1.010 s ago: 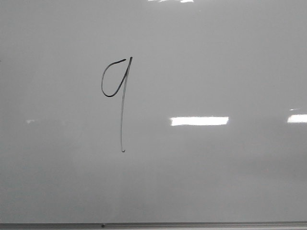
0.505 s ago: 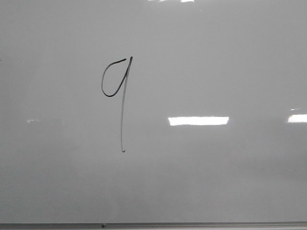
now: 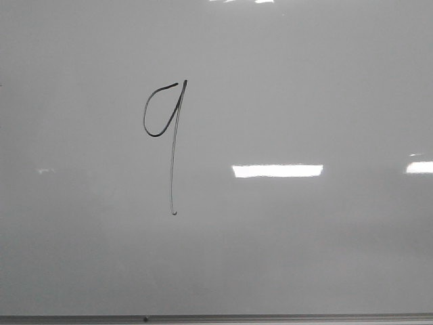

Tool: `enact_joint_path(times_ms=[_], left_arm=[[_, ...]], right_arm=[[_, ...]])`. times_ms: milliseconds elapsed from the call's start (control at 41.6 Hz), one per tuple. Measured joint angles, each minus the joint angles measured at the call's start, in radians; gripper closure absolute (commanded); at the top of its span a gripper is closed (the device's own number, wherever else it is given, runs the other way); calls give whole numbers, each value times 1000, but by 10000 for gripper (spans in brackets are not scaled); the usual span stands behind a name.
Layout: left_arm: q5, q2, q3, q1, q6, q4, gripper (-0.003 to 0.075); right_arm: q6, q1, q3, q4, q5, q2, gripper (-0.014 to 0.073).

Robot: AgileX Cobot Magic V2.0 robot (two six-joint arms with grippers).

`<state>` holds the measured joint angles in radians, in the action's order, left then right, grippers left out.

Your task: Write number 9 on whiteboard

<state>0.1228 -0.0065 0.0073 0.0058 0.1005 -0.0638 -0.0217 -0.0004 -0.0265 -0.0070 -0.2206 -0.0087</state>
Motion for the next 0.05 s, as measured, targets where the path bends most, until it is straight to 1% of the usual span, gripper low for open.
enact_joint_path(times_ms=[48], left_arm=[[0,0,0,0,0,0,739]], right_arm=[[0,0,0,0,0,0,662]])
